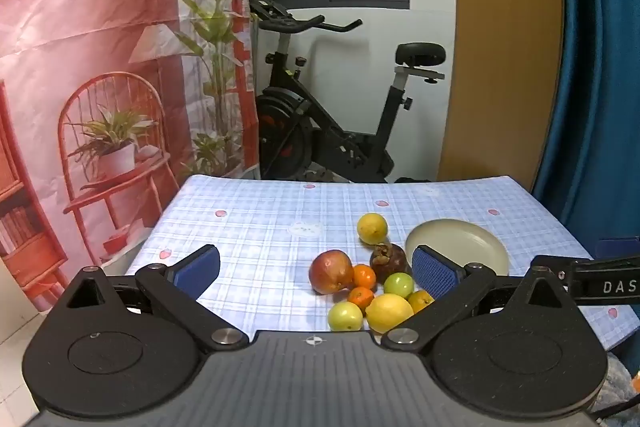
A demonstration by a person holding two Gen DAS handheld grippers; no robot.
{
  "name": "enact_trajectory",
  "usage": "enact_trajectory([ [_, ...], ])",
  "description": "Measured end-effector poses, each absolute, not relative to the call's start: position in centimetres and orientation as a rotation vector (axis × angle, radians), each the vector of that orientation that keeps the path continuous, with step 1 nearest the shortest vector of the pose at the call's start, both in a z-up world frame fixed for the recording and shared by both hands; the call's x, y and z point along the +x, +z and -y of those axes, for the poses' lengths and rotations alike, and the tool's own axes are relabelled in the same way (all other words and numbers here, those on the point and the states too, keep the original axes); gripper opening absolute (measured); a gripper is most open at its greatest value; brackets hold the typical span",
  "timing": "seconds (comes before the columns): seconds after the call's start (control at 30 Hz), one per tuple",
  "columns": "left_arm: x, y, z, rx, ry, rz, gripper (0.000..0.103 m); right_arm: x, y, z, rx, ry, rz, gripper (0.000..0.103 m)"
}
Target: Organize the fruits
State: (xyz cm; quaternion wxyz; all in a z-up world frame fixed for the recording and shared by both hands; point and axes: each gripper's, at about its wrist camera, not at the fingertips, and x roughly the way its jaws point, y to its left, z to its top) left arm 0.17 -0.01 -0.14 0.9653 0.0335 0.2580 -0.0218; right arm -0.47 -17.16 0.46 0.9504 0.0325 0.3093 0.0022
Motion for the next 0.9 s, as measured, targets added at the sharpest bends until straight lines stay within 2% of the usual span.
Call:
enact_trajectory([
  [0.9, -0.2, -0.1, 0.1, 0.066, -0.04, -0.517, 0.103, -0.4, 0.3, 17.0, 0.069, -0.003, -0.638, 0.103],
])
